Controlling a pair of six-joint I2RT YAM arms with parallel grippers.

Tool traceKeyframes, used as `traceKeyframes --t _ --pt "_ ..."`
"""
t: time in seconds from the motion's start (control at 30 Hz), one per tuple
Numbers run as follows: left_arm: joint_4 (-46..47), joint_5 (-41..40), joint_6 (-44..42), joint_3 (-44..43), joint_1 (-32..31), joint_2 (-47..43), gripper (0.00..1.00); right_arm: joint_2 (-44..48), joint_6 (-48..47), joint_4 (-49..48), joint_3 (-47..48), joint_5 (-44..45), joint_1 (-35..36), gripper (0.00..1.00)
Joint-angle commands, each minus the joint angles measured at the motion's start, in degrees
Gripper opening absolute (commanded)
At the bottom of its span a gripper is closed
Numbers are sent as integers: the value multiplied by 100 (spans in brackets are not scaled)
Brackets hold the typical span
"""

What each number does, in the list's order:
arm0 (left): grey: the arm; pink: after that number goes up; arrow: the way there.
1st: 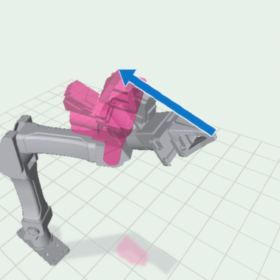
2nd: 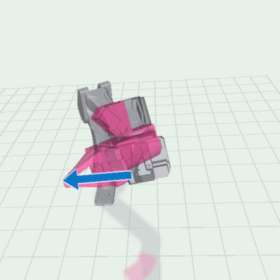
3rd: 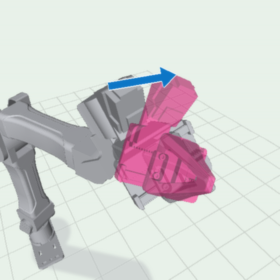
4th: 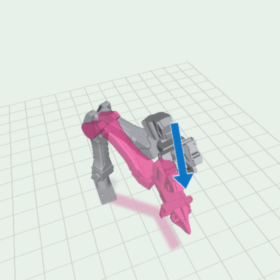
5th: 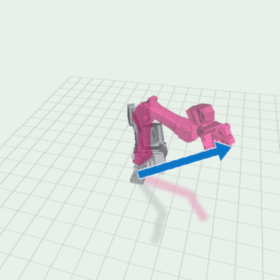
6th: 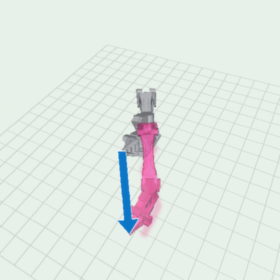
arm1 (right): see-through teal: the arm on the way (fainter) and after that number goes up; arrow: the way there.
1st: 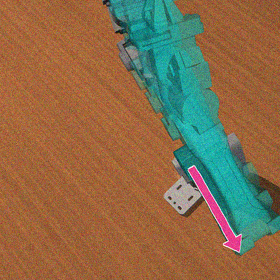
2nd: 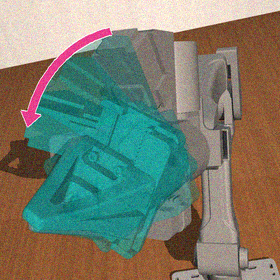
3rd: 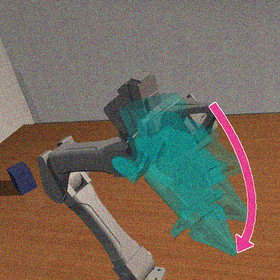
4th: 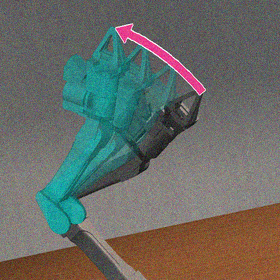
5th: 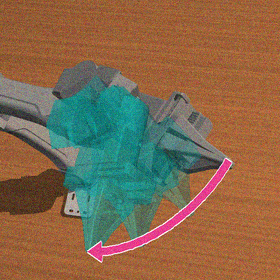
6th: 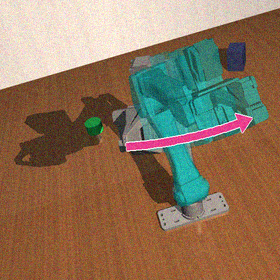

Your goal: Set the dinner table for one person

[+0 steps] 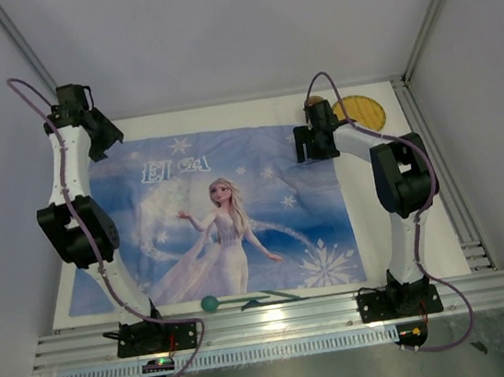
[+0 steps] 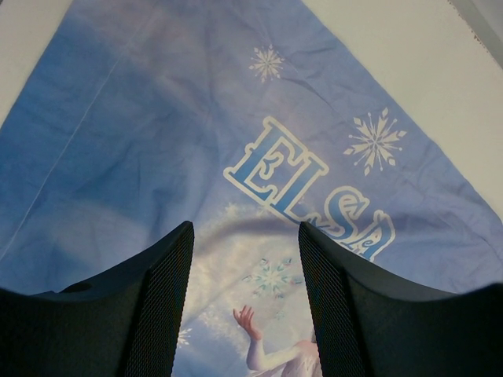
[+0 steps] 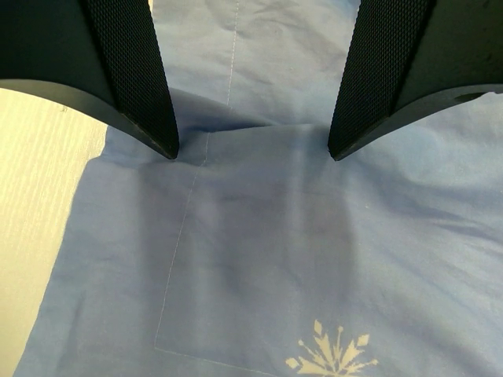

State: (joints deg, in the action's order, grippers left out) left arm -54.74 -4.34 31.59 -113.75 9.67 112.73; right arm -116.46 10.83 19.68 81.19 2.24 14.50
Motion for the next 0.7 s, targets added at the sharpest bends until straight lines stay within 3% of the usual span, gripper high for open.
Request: traceKeyframes --t 0.0,0.2,0.67 --pt "236 275 101 -24 52 205 58 326 -28 -158 81 92 -26 81" --pt "385 960 198 -234 35 1048 58 449 77 -131 196 -4 -26 81" --pt "210 865 216 -1236 44 2332 57 1679 200 -79 345 -145 -26 81"
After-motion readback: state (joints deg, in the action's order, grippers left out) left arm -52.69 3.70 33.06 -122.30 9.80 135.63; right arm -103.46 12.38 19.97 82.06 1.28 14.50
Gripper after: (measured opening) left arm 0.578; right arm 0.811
